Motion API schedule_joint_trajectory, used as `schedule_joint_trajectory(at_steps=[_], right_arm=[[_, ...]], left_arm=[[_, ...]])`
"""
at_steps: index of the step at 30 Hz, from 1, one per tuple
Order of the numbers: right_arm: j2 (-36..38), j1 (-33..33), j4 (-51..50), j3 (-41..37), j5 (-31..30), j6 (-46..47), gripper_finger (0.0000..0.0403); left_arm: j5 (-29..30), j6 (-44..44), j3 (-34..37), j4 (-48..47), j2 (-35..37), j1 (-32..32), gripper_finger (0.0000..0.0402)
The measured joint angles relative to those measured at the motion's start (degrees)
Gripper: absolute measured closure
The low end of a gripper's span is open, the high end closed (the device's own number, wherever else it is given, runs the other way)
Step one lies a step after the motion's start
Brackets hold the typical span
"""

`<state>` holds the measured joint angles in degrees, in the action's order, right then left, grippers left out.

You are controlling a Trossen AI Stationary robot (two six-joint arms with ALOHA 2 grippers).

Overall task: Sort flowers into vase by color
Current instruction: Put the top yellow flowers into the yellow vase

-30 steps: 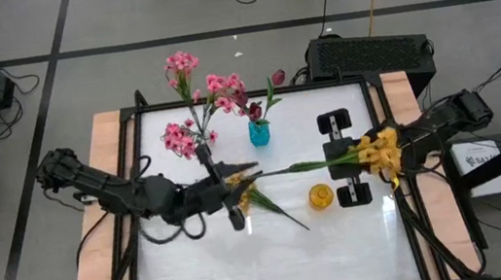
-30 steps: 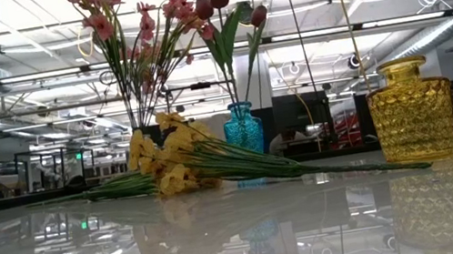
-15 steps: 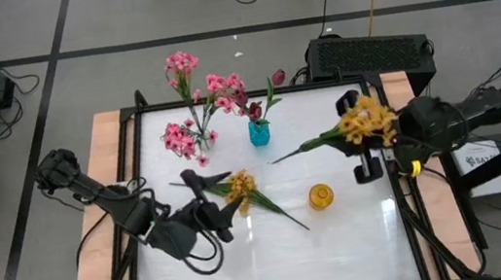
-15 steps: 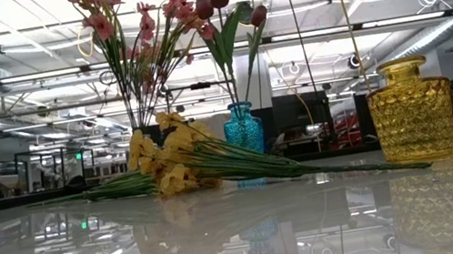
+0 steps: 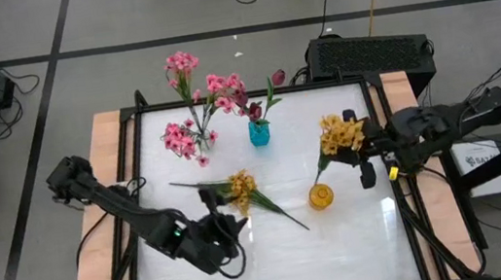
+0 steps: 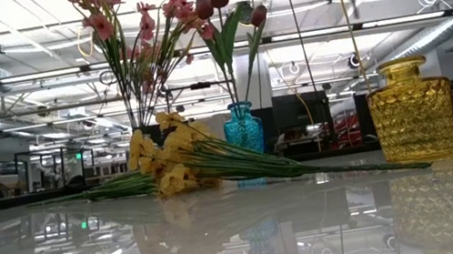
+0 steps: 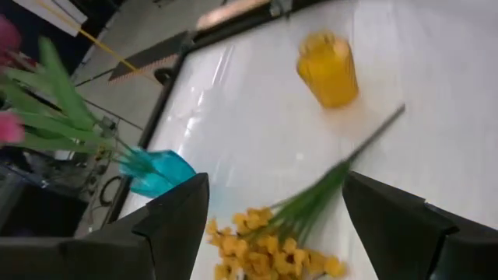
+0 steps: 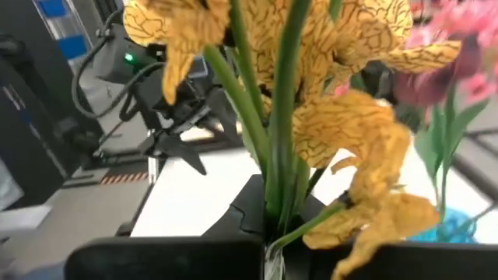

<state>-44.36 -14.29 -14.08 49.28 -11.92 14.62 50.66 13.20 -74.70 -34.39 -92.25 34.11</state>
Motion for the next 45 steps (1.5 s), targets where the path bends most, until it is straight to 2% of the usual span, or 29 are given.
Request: schedule_joint_trajectory(at_steps=[6,11,18,28,40,45], right_arm=[[0.11,-3.69,-2.25,0.0,1.17,4.56,0.0397],[0.0,-6.78,-3.02,-0.02,1.04,8.73,0.0396],[-0.31,-8.67,-7.06,-0.97,-12.7,8.44,0.0396],[0.07,-8.69,-0.63,-8.57,-14.08,11.12,0.0396],[0.1,-8.72,-0.66,-11.19,-21.0,13.31,0.0396],[0.1,-8.69,-1.08,-12.07,-21.43,14.74,0.039]], left_arm=[[-0.57,0.04,0.0,-0.05,-6.45,-0.71,0.0105],[-0.82,1.49,0.0,-0.05,-8.95,-0.74,0.0105],[-0.91,1.54,0.0,0.16,-8.93,-0.72,0.0105],[-1.17,1.52,0.0,1.02,-8.93,-1.71,0.0105],[-1.21,1.47,0.0,6.43,-8.93,-3.06,0.0105],[-1.23,1.69,0.0,7.5,-8.93,-3.01,0.0105]])
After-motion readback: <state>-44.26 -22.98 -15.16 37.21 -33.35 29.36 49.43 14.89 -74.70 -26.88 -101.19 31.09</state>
